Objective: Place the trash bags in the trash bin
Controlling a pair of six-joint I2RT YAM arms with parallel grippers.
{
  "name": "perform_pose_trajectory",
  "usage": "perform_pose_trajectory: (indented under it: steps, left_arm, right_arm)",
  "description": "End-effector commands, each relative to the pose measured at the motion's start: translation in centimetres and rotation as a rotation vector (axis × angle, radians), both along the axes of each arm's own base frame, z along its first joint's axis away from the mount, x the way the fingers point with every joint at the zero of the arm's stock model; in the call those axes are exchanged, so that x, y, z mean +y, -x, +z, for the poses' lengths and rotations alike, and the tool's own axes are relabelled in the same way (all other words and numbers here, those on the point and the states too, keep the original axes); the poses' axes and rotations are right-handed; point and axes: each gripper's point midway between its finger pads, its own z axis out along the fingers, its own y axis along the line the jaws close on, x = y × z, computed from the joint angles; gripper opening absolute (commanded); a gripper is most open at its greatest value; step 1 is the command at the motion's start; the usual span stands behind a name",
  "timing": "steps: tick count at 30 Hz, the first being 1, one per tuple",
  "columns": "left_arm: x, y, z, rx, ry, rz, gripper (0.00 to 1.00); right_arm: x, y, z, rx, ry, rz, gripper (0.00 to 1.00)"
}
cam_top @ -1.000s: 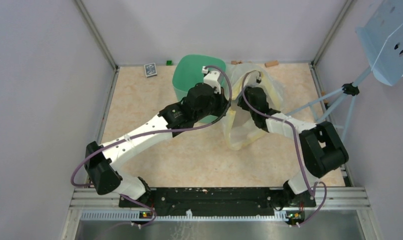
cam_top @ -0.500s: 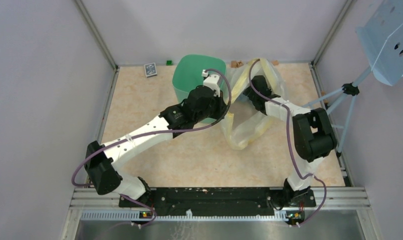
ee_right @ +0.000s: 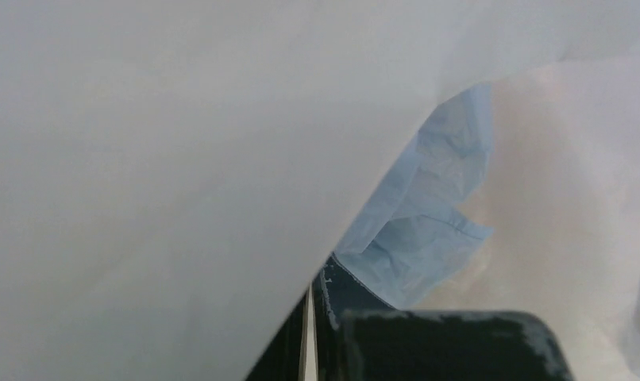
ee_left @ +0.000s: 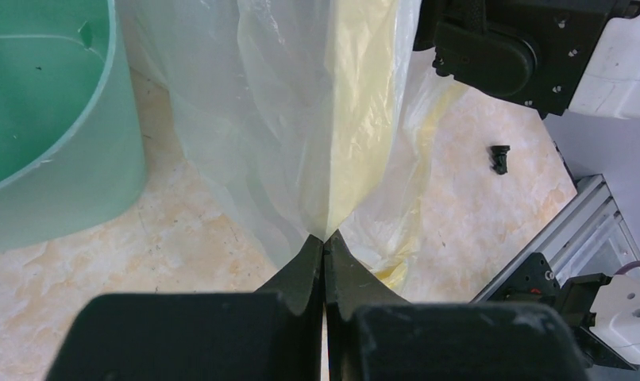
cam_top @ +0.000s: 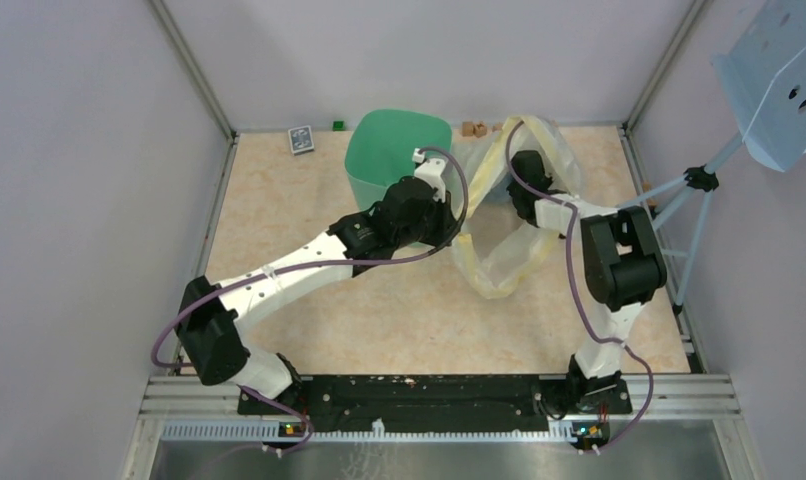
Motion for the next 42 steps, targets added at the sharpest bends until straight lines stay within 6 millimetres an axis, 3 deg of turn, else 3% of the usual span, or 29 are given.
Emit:
perform_pose_trajectory:
  steps: [1, 6, 10, 15, 17, 20, 21, 23, 25, 27, 37, 38, 39, 41, 42]
  left_arm:
    - [-0.1, -0.3, 0.3, -0.023, 0.008, -0.01, 0.0]
    - [-0.3, 0.1, -0.6, -0.001, 0.012, -0.032, 0.0]
    - [-0.9, 0.4, -1.2, 0.003, 0.032, -0.061, 0.0]
    - [-1.4, 0.0, -1.9, 0.007, 0.015, -0.064, 0.0]
    - [-1.7, 0.3, -1.9, 0.015, 0.02, -0.087, 0.0]
    - [-2.1, 0.7, -2.1, 0.029, 0.04, -0.109, 0.0]
    - [-2.4, 0.9, -2.0, 0.035, 0.052, -0.123, 0.0]
    - [-2.7, 1.2, -2.0, 0.045, 0.062, -0.141, 0.0]
    - [-2.7, 1.4, -2.2, 0.061, 0.058, -0.145, 0.0]
    - [-2.4, 1.5, -2.4, 0.067, 0.051, -0.139, 0.0]
    - [-1.8, 2.1, -2.9, 0.082, 0.053, -0.139, 0.0]
    - [-1.8, 2.2, -2.9, 0.084, 0.055, -0.14, 0.0]
    - [-1.8, 2.2, -3.0, 0.085, 0.053, -0.14, 0.0]
    - [-1.8, 2.0, -3.1, 0.082, 0.049, -0.133, 0.0]
    - [-1.7, 2.0, -3.3, 0.082, 0.043, -0.127, 0.0]
  right_arm:
    - [0.0, -1.0, 5.5, -0.172, 0.008, 0.045, 0.0]
    - [1.4, 1.1, 7.3, -0.234, -0.045, 0.149, 0.0]
    - [4.5, 3.0, 9.4, -0.28, -0.145, 0.329, 0.0]
    - [8.0, 7.4, 12.5, -0.323, -0.275, 0.555, 0.0]
    - [6.6, 8.4, 12.7, -0.31, -0.243, 0.494, 0.04]
    - [2.2, 8.4, 12.1, -0.261, -0.136, 0.281, 0.54]
    - [1.1, 8.3, 11.8, -0.236, -0.123, 0.221, 0.61]
    - [0.0, 8.2, 11.3, -0.202, -0.127, 0.165, 0.65]
    - [-1.0, 8.3, 10.9, -0.193, -0.146, 0.094, 0.78]
    - [-1.6, 8.0, 10.4, -0.19, -0.166, 0.048, 0.83]
    - [-2.0, 3.8, 6.0, -0.09, -0.232, -0.043, 0.85]
    - [-2.0, 3.3, 5.6, -0.084, -0.228, -0.049, 0.85]
    - [-2.0, 3.0, 5.3, -0.074, -0.216, -0.038, 0.66]
    - [-0.8, 2.6, 5.7, -0.101, -0.212, 0.058, 0.08]
    - [0.1, 2.7, 6.3, -0.127, -0.21, 0.132, 0.0]
